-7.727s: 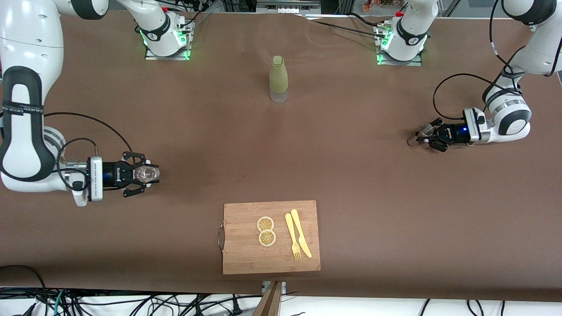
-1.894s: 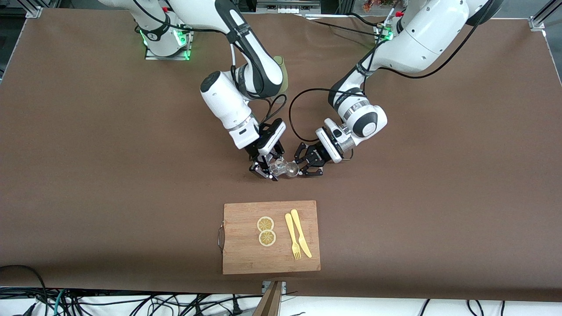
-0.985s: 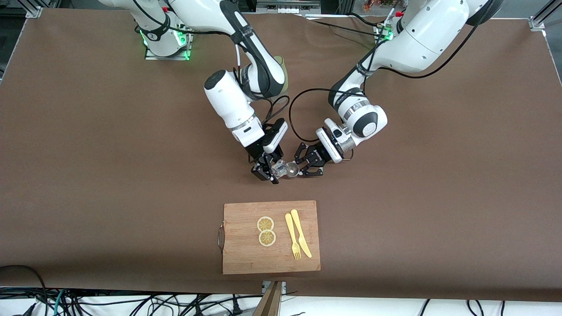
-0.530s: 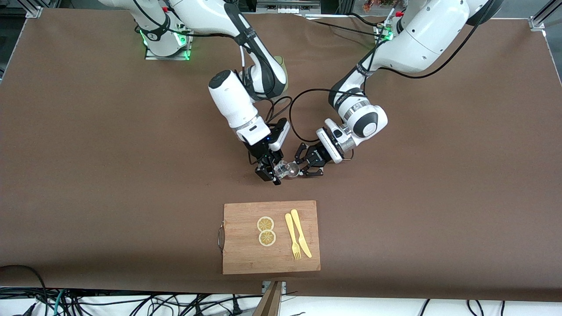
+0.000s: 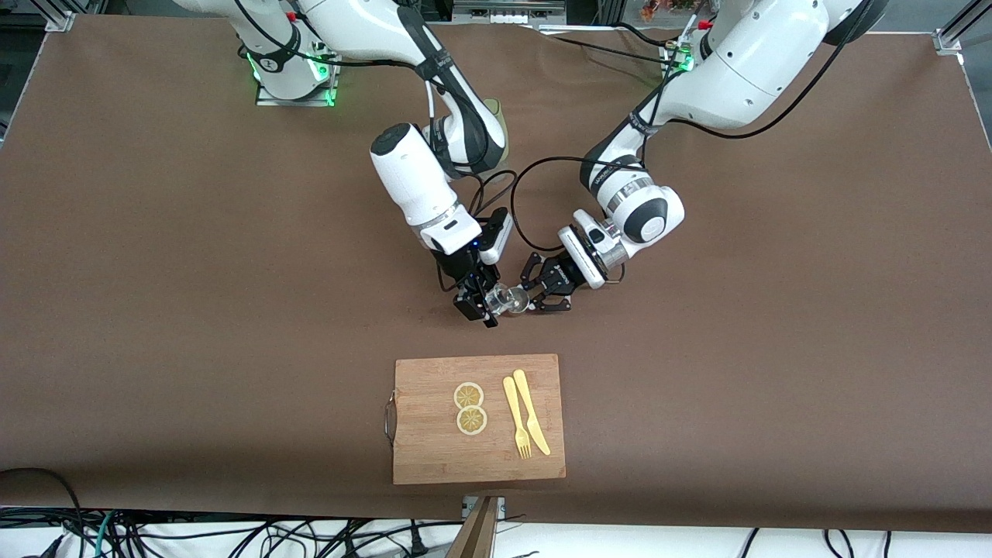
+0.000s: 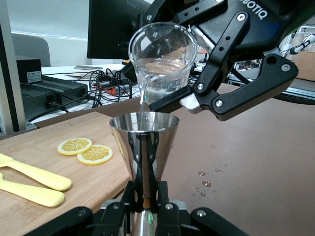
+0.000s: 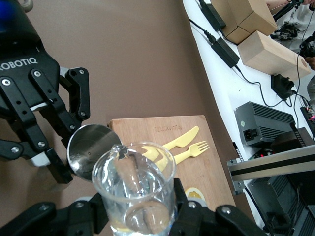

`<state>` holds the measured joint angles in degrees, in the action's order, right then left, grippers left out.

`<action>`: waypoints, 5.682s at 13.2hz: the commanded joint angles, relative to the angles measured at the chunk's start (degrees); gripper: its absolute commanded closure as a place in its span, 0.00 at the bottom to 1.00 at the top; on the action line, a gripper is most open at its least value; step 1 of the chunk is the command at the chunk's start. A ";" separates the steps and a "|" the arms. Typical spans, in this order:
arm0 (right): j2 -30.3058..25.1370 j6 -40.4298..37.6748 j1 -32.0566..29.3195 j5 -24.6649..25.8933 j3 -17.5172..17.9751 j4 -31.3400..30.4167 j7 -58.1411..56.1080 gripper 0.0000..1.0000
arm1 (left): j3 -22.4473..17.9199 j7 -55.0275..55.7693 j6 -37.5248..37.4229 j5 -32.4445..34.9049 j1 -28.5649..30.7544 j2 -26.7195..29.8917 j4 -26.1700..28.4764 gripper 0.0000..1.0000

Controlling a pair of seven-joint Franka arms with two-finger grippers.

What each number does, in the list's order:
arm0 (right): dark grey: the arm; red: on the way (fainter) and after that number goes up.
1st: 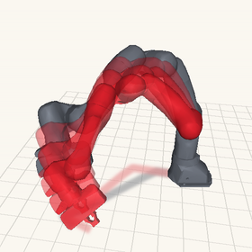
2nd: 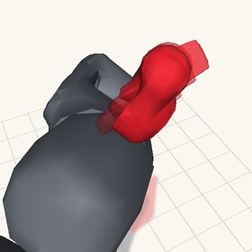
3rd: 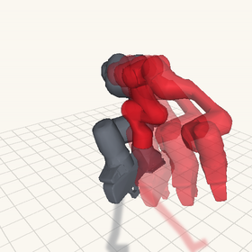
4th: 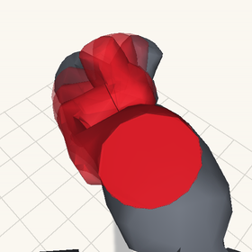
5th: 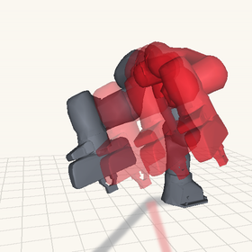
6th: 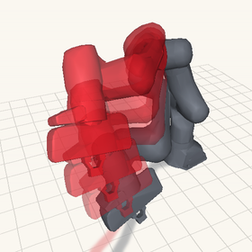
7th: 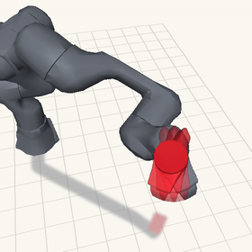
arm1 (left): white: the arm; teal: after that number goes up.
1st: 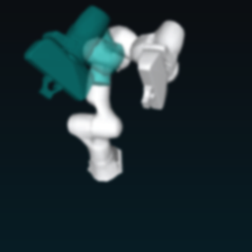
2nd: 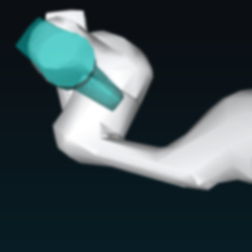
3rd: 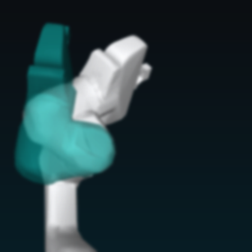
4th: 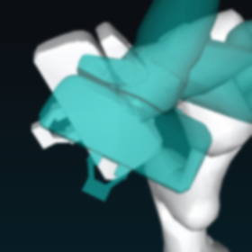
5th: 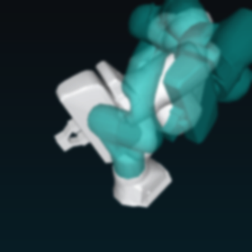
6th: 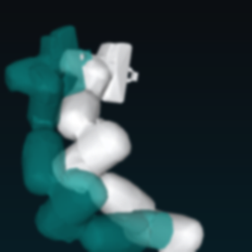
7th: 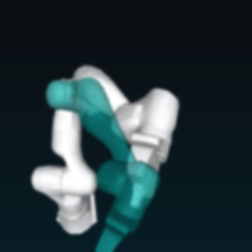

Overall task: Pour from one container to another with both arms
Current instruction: 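Pour liquid from the beaker into the jigger, then tilt back upright, then carry the beaker back with the right gripper while the left carries the jigger, then set the beaker down and open the right gripper while the left releases the jigger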

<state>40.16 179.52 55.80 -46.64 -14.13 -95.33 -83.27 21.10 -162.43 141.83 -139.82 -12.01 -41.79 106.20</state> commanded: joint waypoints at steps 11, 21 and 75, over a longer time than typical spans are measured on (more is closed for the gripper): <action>-2.63 0.74 0.89 -24.96 1.73 0.41 3.21 0.64 | 1.48 -20.03 -0.68 -6.69 2.25 0.65 0.76 1.00; -10.81 -13.00 -6.29 -35.19 -0.02 -5.57 3.03 0.64 | 7.99 -18.73 -21.13 12.94 24.20 2.85 15.25 1.00; -0.74 -103.44 -46.32 -11.06 -17.25 12.47 -6.51 0.00 | -32.62 16.83 -57.55 96.37 38.64 7.57 -3.72 0.00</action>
<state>45.27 73.83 6.57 -62.87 -30.25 -80.37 -96.60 -11.35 -152.28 83.69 -48.46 27.05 -41.65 101.77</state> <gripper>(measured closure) 0.000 0.000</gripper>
